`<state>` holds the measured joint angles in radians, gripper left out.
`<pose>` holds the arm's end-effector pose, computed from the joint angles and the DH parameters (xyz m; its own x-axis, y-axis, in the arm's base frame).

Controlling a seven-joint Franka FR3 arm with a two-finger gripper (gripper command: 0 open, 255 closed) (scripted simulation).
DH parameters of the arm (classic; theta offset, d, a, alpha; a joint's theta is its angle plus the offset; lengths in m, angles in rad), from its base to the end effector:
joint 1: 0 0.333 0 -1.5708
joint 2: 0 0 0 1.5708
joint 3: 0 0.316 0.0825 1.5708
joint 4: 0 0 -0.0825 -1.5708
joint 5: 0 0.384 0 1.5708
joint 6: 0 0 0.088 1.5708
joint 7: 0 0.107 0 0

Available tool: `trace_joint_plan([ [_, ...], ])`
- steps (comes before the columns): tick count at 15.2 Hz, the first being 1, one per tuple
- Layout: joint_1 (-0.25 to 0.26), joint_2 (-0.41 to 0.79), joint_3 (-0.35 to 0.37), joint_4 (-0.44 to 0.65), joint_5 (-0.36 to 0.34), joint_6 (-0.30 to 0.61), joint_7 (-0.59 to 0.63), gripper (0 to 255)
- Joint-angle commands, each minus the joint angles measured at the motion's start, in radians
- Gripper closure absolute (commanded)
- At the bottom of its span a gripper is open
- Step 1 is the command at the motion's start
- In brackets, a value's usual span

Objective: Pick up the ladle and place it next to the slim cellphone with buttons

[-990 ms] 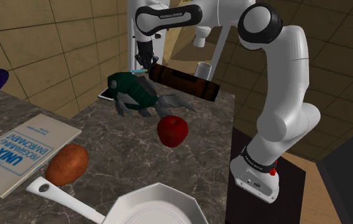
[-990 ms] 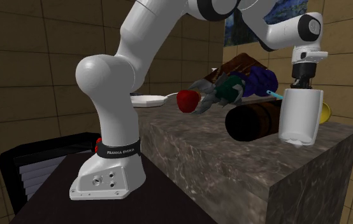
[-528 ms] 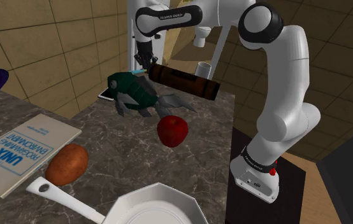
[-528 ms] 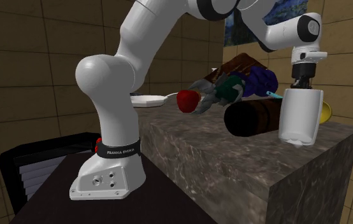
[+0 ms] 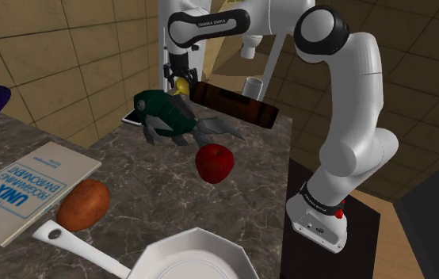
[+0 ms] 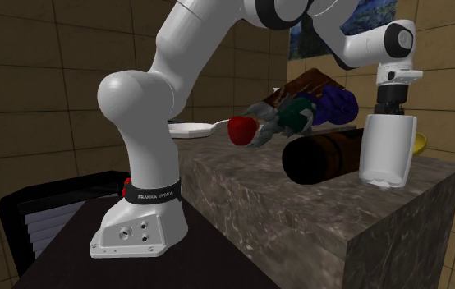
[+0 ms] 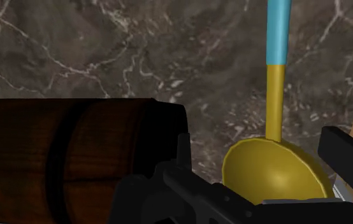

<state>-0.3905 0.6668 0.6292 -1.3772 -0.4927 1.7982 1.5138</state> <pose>0.7034 0.0355 0.3649 0.3509 -0.9328 0.0826 -0.9323 -0.3397 0.1246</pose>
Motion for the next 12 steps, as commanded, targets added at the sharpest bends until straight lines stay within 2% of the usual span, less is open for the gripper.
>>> trace_joint_plan([
  [1,0.003,-0.007,-0.001,0.007,0.008,-0.046,-0.002,0],
  [4,0.028,-0.009,0.005,0.100,0.018,-0.135,-0.016,0],
  [12,0.028,-0.009,0.004,0.100,0.018,-0.135,-0.016,0],
])
